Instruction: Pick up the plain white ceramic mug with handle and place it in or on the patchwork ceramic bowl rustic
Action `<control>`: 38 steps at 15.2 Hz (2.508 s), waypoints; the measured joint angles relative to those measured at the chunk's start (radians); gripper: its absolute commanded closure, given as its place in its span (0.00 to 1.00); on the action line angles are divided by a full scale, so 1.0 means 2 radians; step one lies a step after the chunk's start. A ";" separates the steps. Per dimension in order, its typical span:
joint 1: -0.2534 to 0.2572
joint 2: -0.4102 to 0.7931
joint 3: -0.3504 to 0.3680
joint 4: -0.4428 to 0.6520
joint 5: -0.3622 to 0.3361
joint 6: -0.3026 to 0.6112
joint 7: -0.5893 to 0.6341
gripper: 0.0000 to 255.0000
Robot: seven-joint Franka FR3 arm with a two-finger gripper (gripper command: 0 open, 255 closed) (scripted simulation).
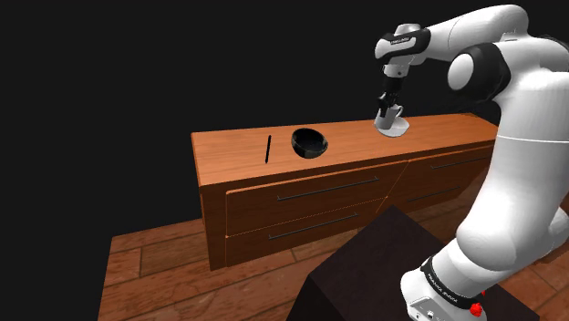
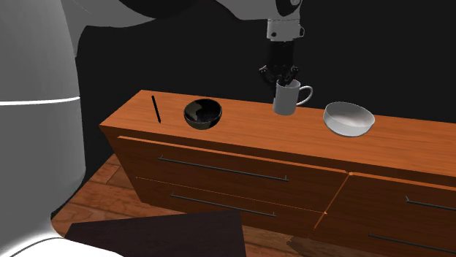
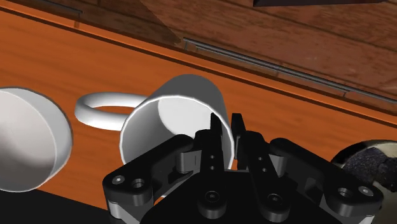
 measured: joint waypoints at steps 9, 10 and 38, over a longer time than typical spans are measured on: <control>0.069 -0.015 0.026 -0.006 -0.004 -0.014 0.093 1.00; 0.077 -0.017 0.029 -0.006 -0.004 -0.017 0.103 1.00; 0.161 0.070 0.076 0.056 0.018 0.001 0.233 1.00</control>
